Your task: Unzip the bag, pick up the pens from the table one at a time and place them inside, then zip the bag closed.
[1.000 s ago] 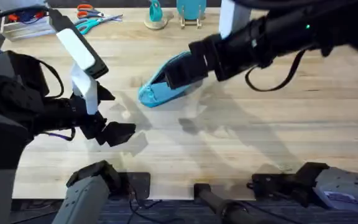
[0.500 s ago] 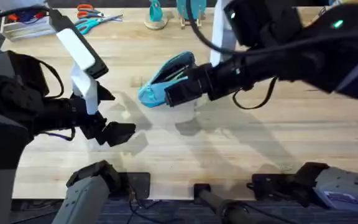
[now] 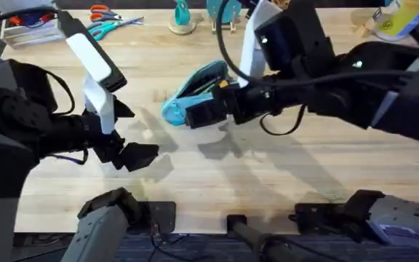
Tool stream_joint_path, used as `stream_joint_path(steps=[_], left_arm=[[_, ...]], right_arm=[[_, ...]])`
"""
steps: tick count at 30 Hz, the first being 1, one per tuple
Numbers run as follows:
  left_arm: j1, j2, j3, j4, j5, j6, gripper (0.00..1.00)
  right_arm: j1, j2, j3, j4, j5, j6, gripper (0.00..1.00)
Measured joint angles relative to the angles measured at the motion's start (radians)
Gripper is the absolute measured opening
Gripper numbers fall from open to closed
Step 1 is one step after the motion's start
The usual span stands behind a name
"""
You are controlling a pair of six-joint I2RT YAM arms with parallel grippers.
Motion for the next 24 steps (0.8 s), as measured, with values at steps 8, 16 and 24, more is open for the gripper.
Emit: stream_joint_path(steps=[8, 16, 24], left_arm=[[0.0, 0.0, 0.0, 0.0, 0.0, 0.0, 0.993], [0.0, 0.0, 0.0, 0.0, 0.0, 0.0, 0.993], [0.0, 0.0, 0.0, 0.0, 0.0, 0.0, 0.993]], right_arm=[[0.098, 0.0, -0.001, 0.056, 0.143, 0.013, 0.995], [0.173, 0.0, -0.002, 0.095, 0.279, 0.053, 0.996], [0.189, 0.033, -0.002, 0.109, 0.328, 0.091, 0.996]])
